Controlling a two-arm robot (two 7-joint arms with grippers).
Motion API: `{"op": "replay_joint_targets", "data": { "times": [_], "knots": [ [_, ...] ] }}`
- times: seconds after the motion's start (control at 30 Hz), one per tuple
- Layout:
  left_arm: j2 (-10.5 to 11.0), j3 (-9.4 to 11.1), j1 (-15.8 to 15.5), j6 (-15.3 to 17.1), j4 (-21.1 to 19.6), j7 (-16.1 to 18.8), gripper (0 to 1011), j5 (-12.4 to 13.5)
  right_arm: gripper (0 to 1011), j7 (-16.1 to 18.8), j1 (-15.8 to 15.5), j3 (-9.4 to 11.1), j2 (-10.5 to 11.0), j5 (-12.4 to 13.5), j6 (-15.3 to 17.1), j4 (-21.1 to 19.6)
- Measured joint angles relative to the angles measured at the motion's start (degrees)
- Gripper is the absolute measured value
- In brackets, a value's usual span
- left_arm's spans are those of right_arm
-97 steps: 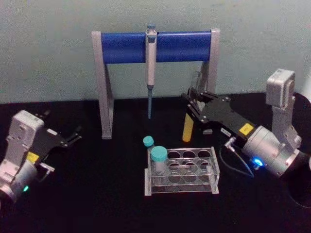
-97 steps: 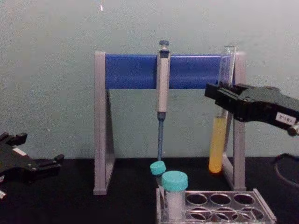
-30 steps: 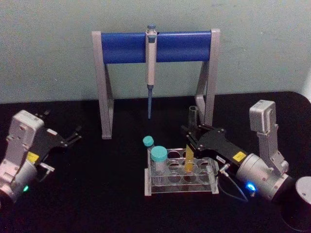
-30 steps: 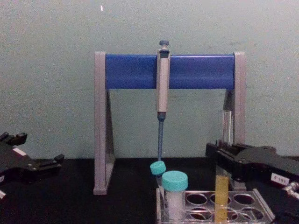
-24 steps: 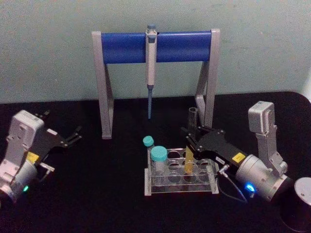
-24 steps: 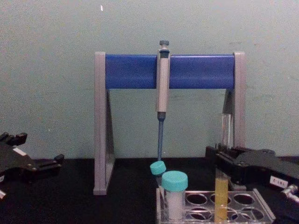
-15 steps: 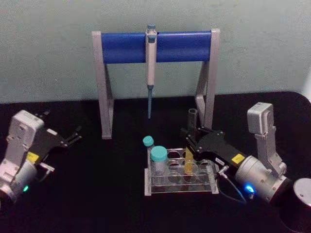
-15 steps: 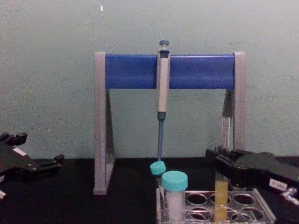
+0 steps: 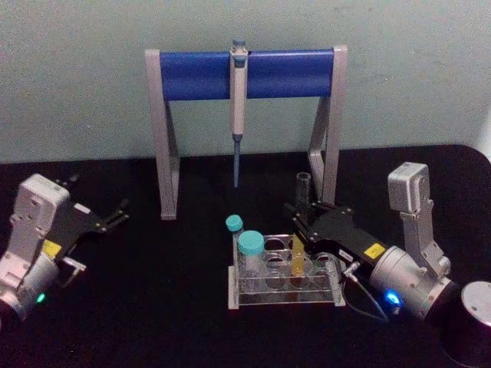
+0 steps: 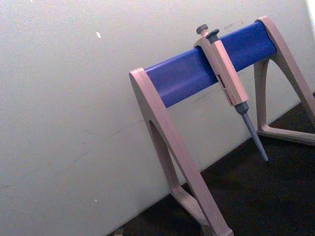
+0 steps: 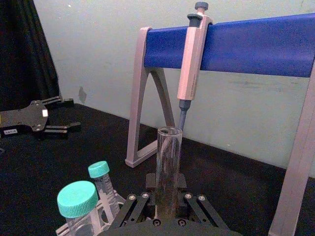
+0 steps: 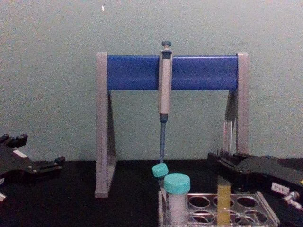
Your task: Pick up the test tube from the test tube rack, shake it, then place it back into the test tube rack.
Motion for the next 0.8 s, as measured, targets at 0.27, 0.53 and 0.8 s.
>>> {"op": "replay_joint_targets", "data": {
  "times": [0.27,0.53,0.8],
  "knots": [
    [0.0,0.0,0.0,0.0,0.0,0.0,1010,0.0,235,0.0,0.0,0.0,0.0,0.0,0.0,0.0],
    [0.0,0.0,0.0,0.0,0.0,0.0,1010,0.0,500,0.1,0.0,0.0,0.1,0.0,0.1,0.0],
    [0.0,0.0,0.0,0.0,0.0,0.0,1009,0.0,750,0.1,0.0,0.0,0.1,0.0,0.1,0.0]
  ]
}}
